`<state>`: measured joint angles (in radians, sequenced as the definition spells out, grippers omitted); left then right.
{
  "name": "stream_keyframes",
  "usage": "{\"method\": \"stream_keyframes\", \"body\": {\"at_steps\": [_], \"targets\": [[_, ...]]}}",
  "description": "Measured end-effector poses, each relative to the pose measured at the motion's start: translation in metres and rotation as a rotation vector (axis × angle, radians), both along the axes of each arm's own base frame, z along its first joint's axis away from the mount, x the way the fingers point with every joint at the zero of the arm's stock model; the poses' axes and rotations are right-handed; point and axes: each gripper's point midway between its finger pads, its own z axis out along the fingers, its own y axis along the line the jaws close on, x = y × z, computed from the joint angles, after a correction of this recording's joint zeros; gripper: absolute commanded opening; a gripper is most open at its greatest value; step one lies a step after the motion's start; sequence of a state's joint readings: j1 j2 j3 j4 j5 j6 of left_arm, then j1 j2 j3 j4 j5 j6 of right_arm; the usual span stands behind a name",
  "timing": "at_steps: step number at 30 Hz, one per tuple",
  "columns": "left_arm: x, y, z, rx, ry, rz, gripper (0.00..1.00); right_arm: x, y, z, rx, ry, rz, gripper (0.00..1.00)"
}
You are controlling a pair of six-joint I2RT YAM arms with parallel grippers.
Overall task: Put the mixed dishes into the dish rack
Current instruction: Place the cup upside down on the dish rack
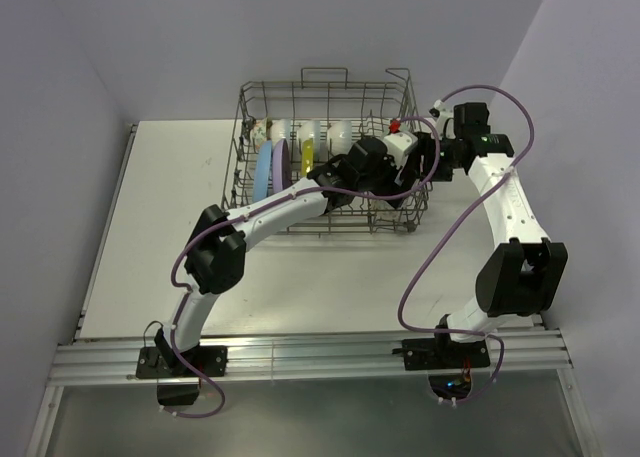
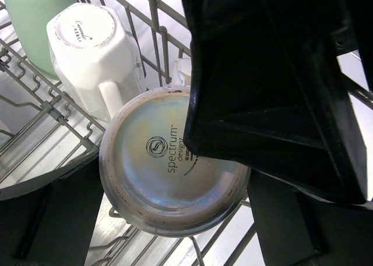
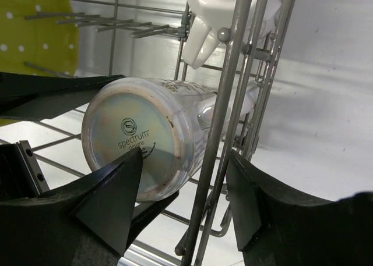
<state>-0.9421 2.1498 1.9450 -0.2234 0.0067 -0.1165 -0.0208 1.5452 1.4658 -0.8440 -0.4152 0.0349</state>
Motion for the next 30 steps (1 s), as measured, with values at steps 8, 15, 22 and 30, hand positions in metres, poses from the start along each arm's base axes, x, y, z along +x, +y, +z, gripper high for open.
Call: {"method": "stream_keyframes", "body": {"at_steps": [8, 15, 22, 30], "targets": [[0.004, -0.002, 0.001, -0.023, -0.015, 0.002, 0.99, 0.003, -0.004, 0.000, -0.034, -0.007, -0.017, 0.65], [0.008, -0.001, 0.001, -0.072, -0.019, 0.001, 0.99, 0.008, -0.005, 0.001, -0.041, -0.023, -0.028, 0.65], [0.009, 0.001, 0.002, -0.122, -0.028, -0.004, 0.93, 0.010, -0.005, 0.001, -0.044, -0.033, -0.021, 0.65], [0.009, 0.002, 0.003, -0.166, -0.037, -0.022, 0.99, 0.011, -0.005, 0.001, -0.047, -0.038, -0.018, 0.65]]}}
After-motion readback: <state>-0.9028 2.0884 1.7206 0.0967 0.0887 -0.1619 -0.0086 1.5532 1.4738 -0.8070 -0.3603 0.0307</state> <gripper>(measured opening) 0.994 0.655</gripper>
